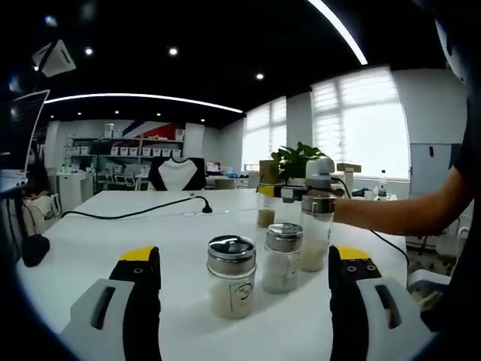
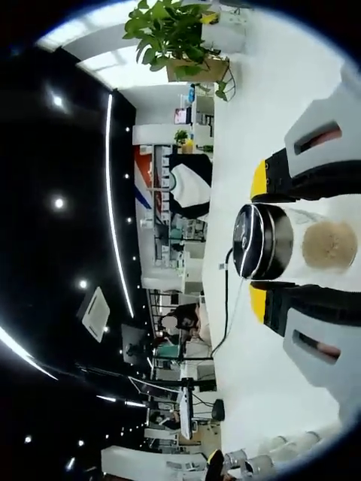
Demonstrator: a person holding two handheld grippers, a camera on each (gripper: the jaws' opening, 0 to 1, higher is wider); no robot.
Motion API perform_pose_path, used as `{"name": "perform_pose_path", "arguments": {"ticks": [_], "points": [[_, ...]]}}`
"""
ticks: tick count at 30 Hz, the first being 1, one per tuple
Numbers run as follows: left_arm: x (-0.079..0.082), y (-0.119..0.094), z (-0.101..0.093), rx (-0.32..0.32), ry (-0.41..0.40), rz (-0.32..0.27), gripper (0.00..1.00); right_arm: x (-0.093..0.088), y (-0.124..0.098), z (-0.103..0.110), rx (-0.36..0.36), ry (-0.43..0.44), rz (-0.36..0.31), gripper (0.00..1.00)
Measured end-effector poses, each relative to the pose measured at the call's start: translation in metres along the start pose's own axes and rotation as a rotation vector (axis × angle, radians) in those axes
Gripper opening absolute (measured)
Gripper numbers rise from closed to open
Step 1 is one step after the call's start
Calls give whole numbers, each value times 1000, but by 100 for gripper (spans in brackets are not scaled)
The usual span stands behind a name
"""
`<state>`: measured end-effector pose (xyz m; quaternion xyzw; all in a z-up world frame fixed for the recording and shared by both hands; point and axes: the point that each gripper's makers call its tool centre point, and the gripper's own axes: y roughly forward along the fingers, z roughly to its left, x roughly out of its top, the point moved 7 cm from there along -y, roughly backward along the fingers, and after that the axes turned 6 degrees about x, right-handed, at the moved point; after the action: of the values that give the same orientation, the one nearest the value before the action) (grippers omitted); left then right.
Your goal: Rotate the seasoning bottle until the label or dispensing opening points toward the visible target arrow and the bottle remains upright within the marked orientation range
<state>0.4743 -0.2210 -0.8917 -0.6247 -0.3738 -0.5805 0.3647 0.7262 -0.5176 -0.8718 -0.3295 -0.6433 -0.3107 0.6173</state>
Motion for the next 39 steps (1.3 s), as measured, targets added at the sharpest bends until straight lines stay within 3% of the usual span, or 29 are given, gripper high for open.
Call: {"name": "perform_pose_path", "arguments": {"ticks": [6,11,16,22,30,36,39], "points": [[-2,4,-7,-51,42,30,99,0,4,1,-26,6,14,39],[-8,1,-15,-79,64,60,100,2,-5,4,-1,27,10,38],[-10,-3,-17,-76,55,66,100,17,-15,9,25,21,2,38],[-11,-7,-16,-62,50,68,100,36,-42,24,59,24,-17,38],[-14,-9,-18,-47,53,77,100,46,-88,43,61,59,-59,38],[-21,-14,-24,-34,110,101,100,45,-117,60,59,47,-65,38],[-26,-18,-27,-42,96,101,100,43,-130,68,60,34,-49,38]]}}
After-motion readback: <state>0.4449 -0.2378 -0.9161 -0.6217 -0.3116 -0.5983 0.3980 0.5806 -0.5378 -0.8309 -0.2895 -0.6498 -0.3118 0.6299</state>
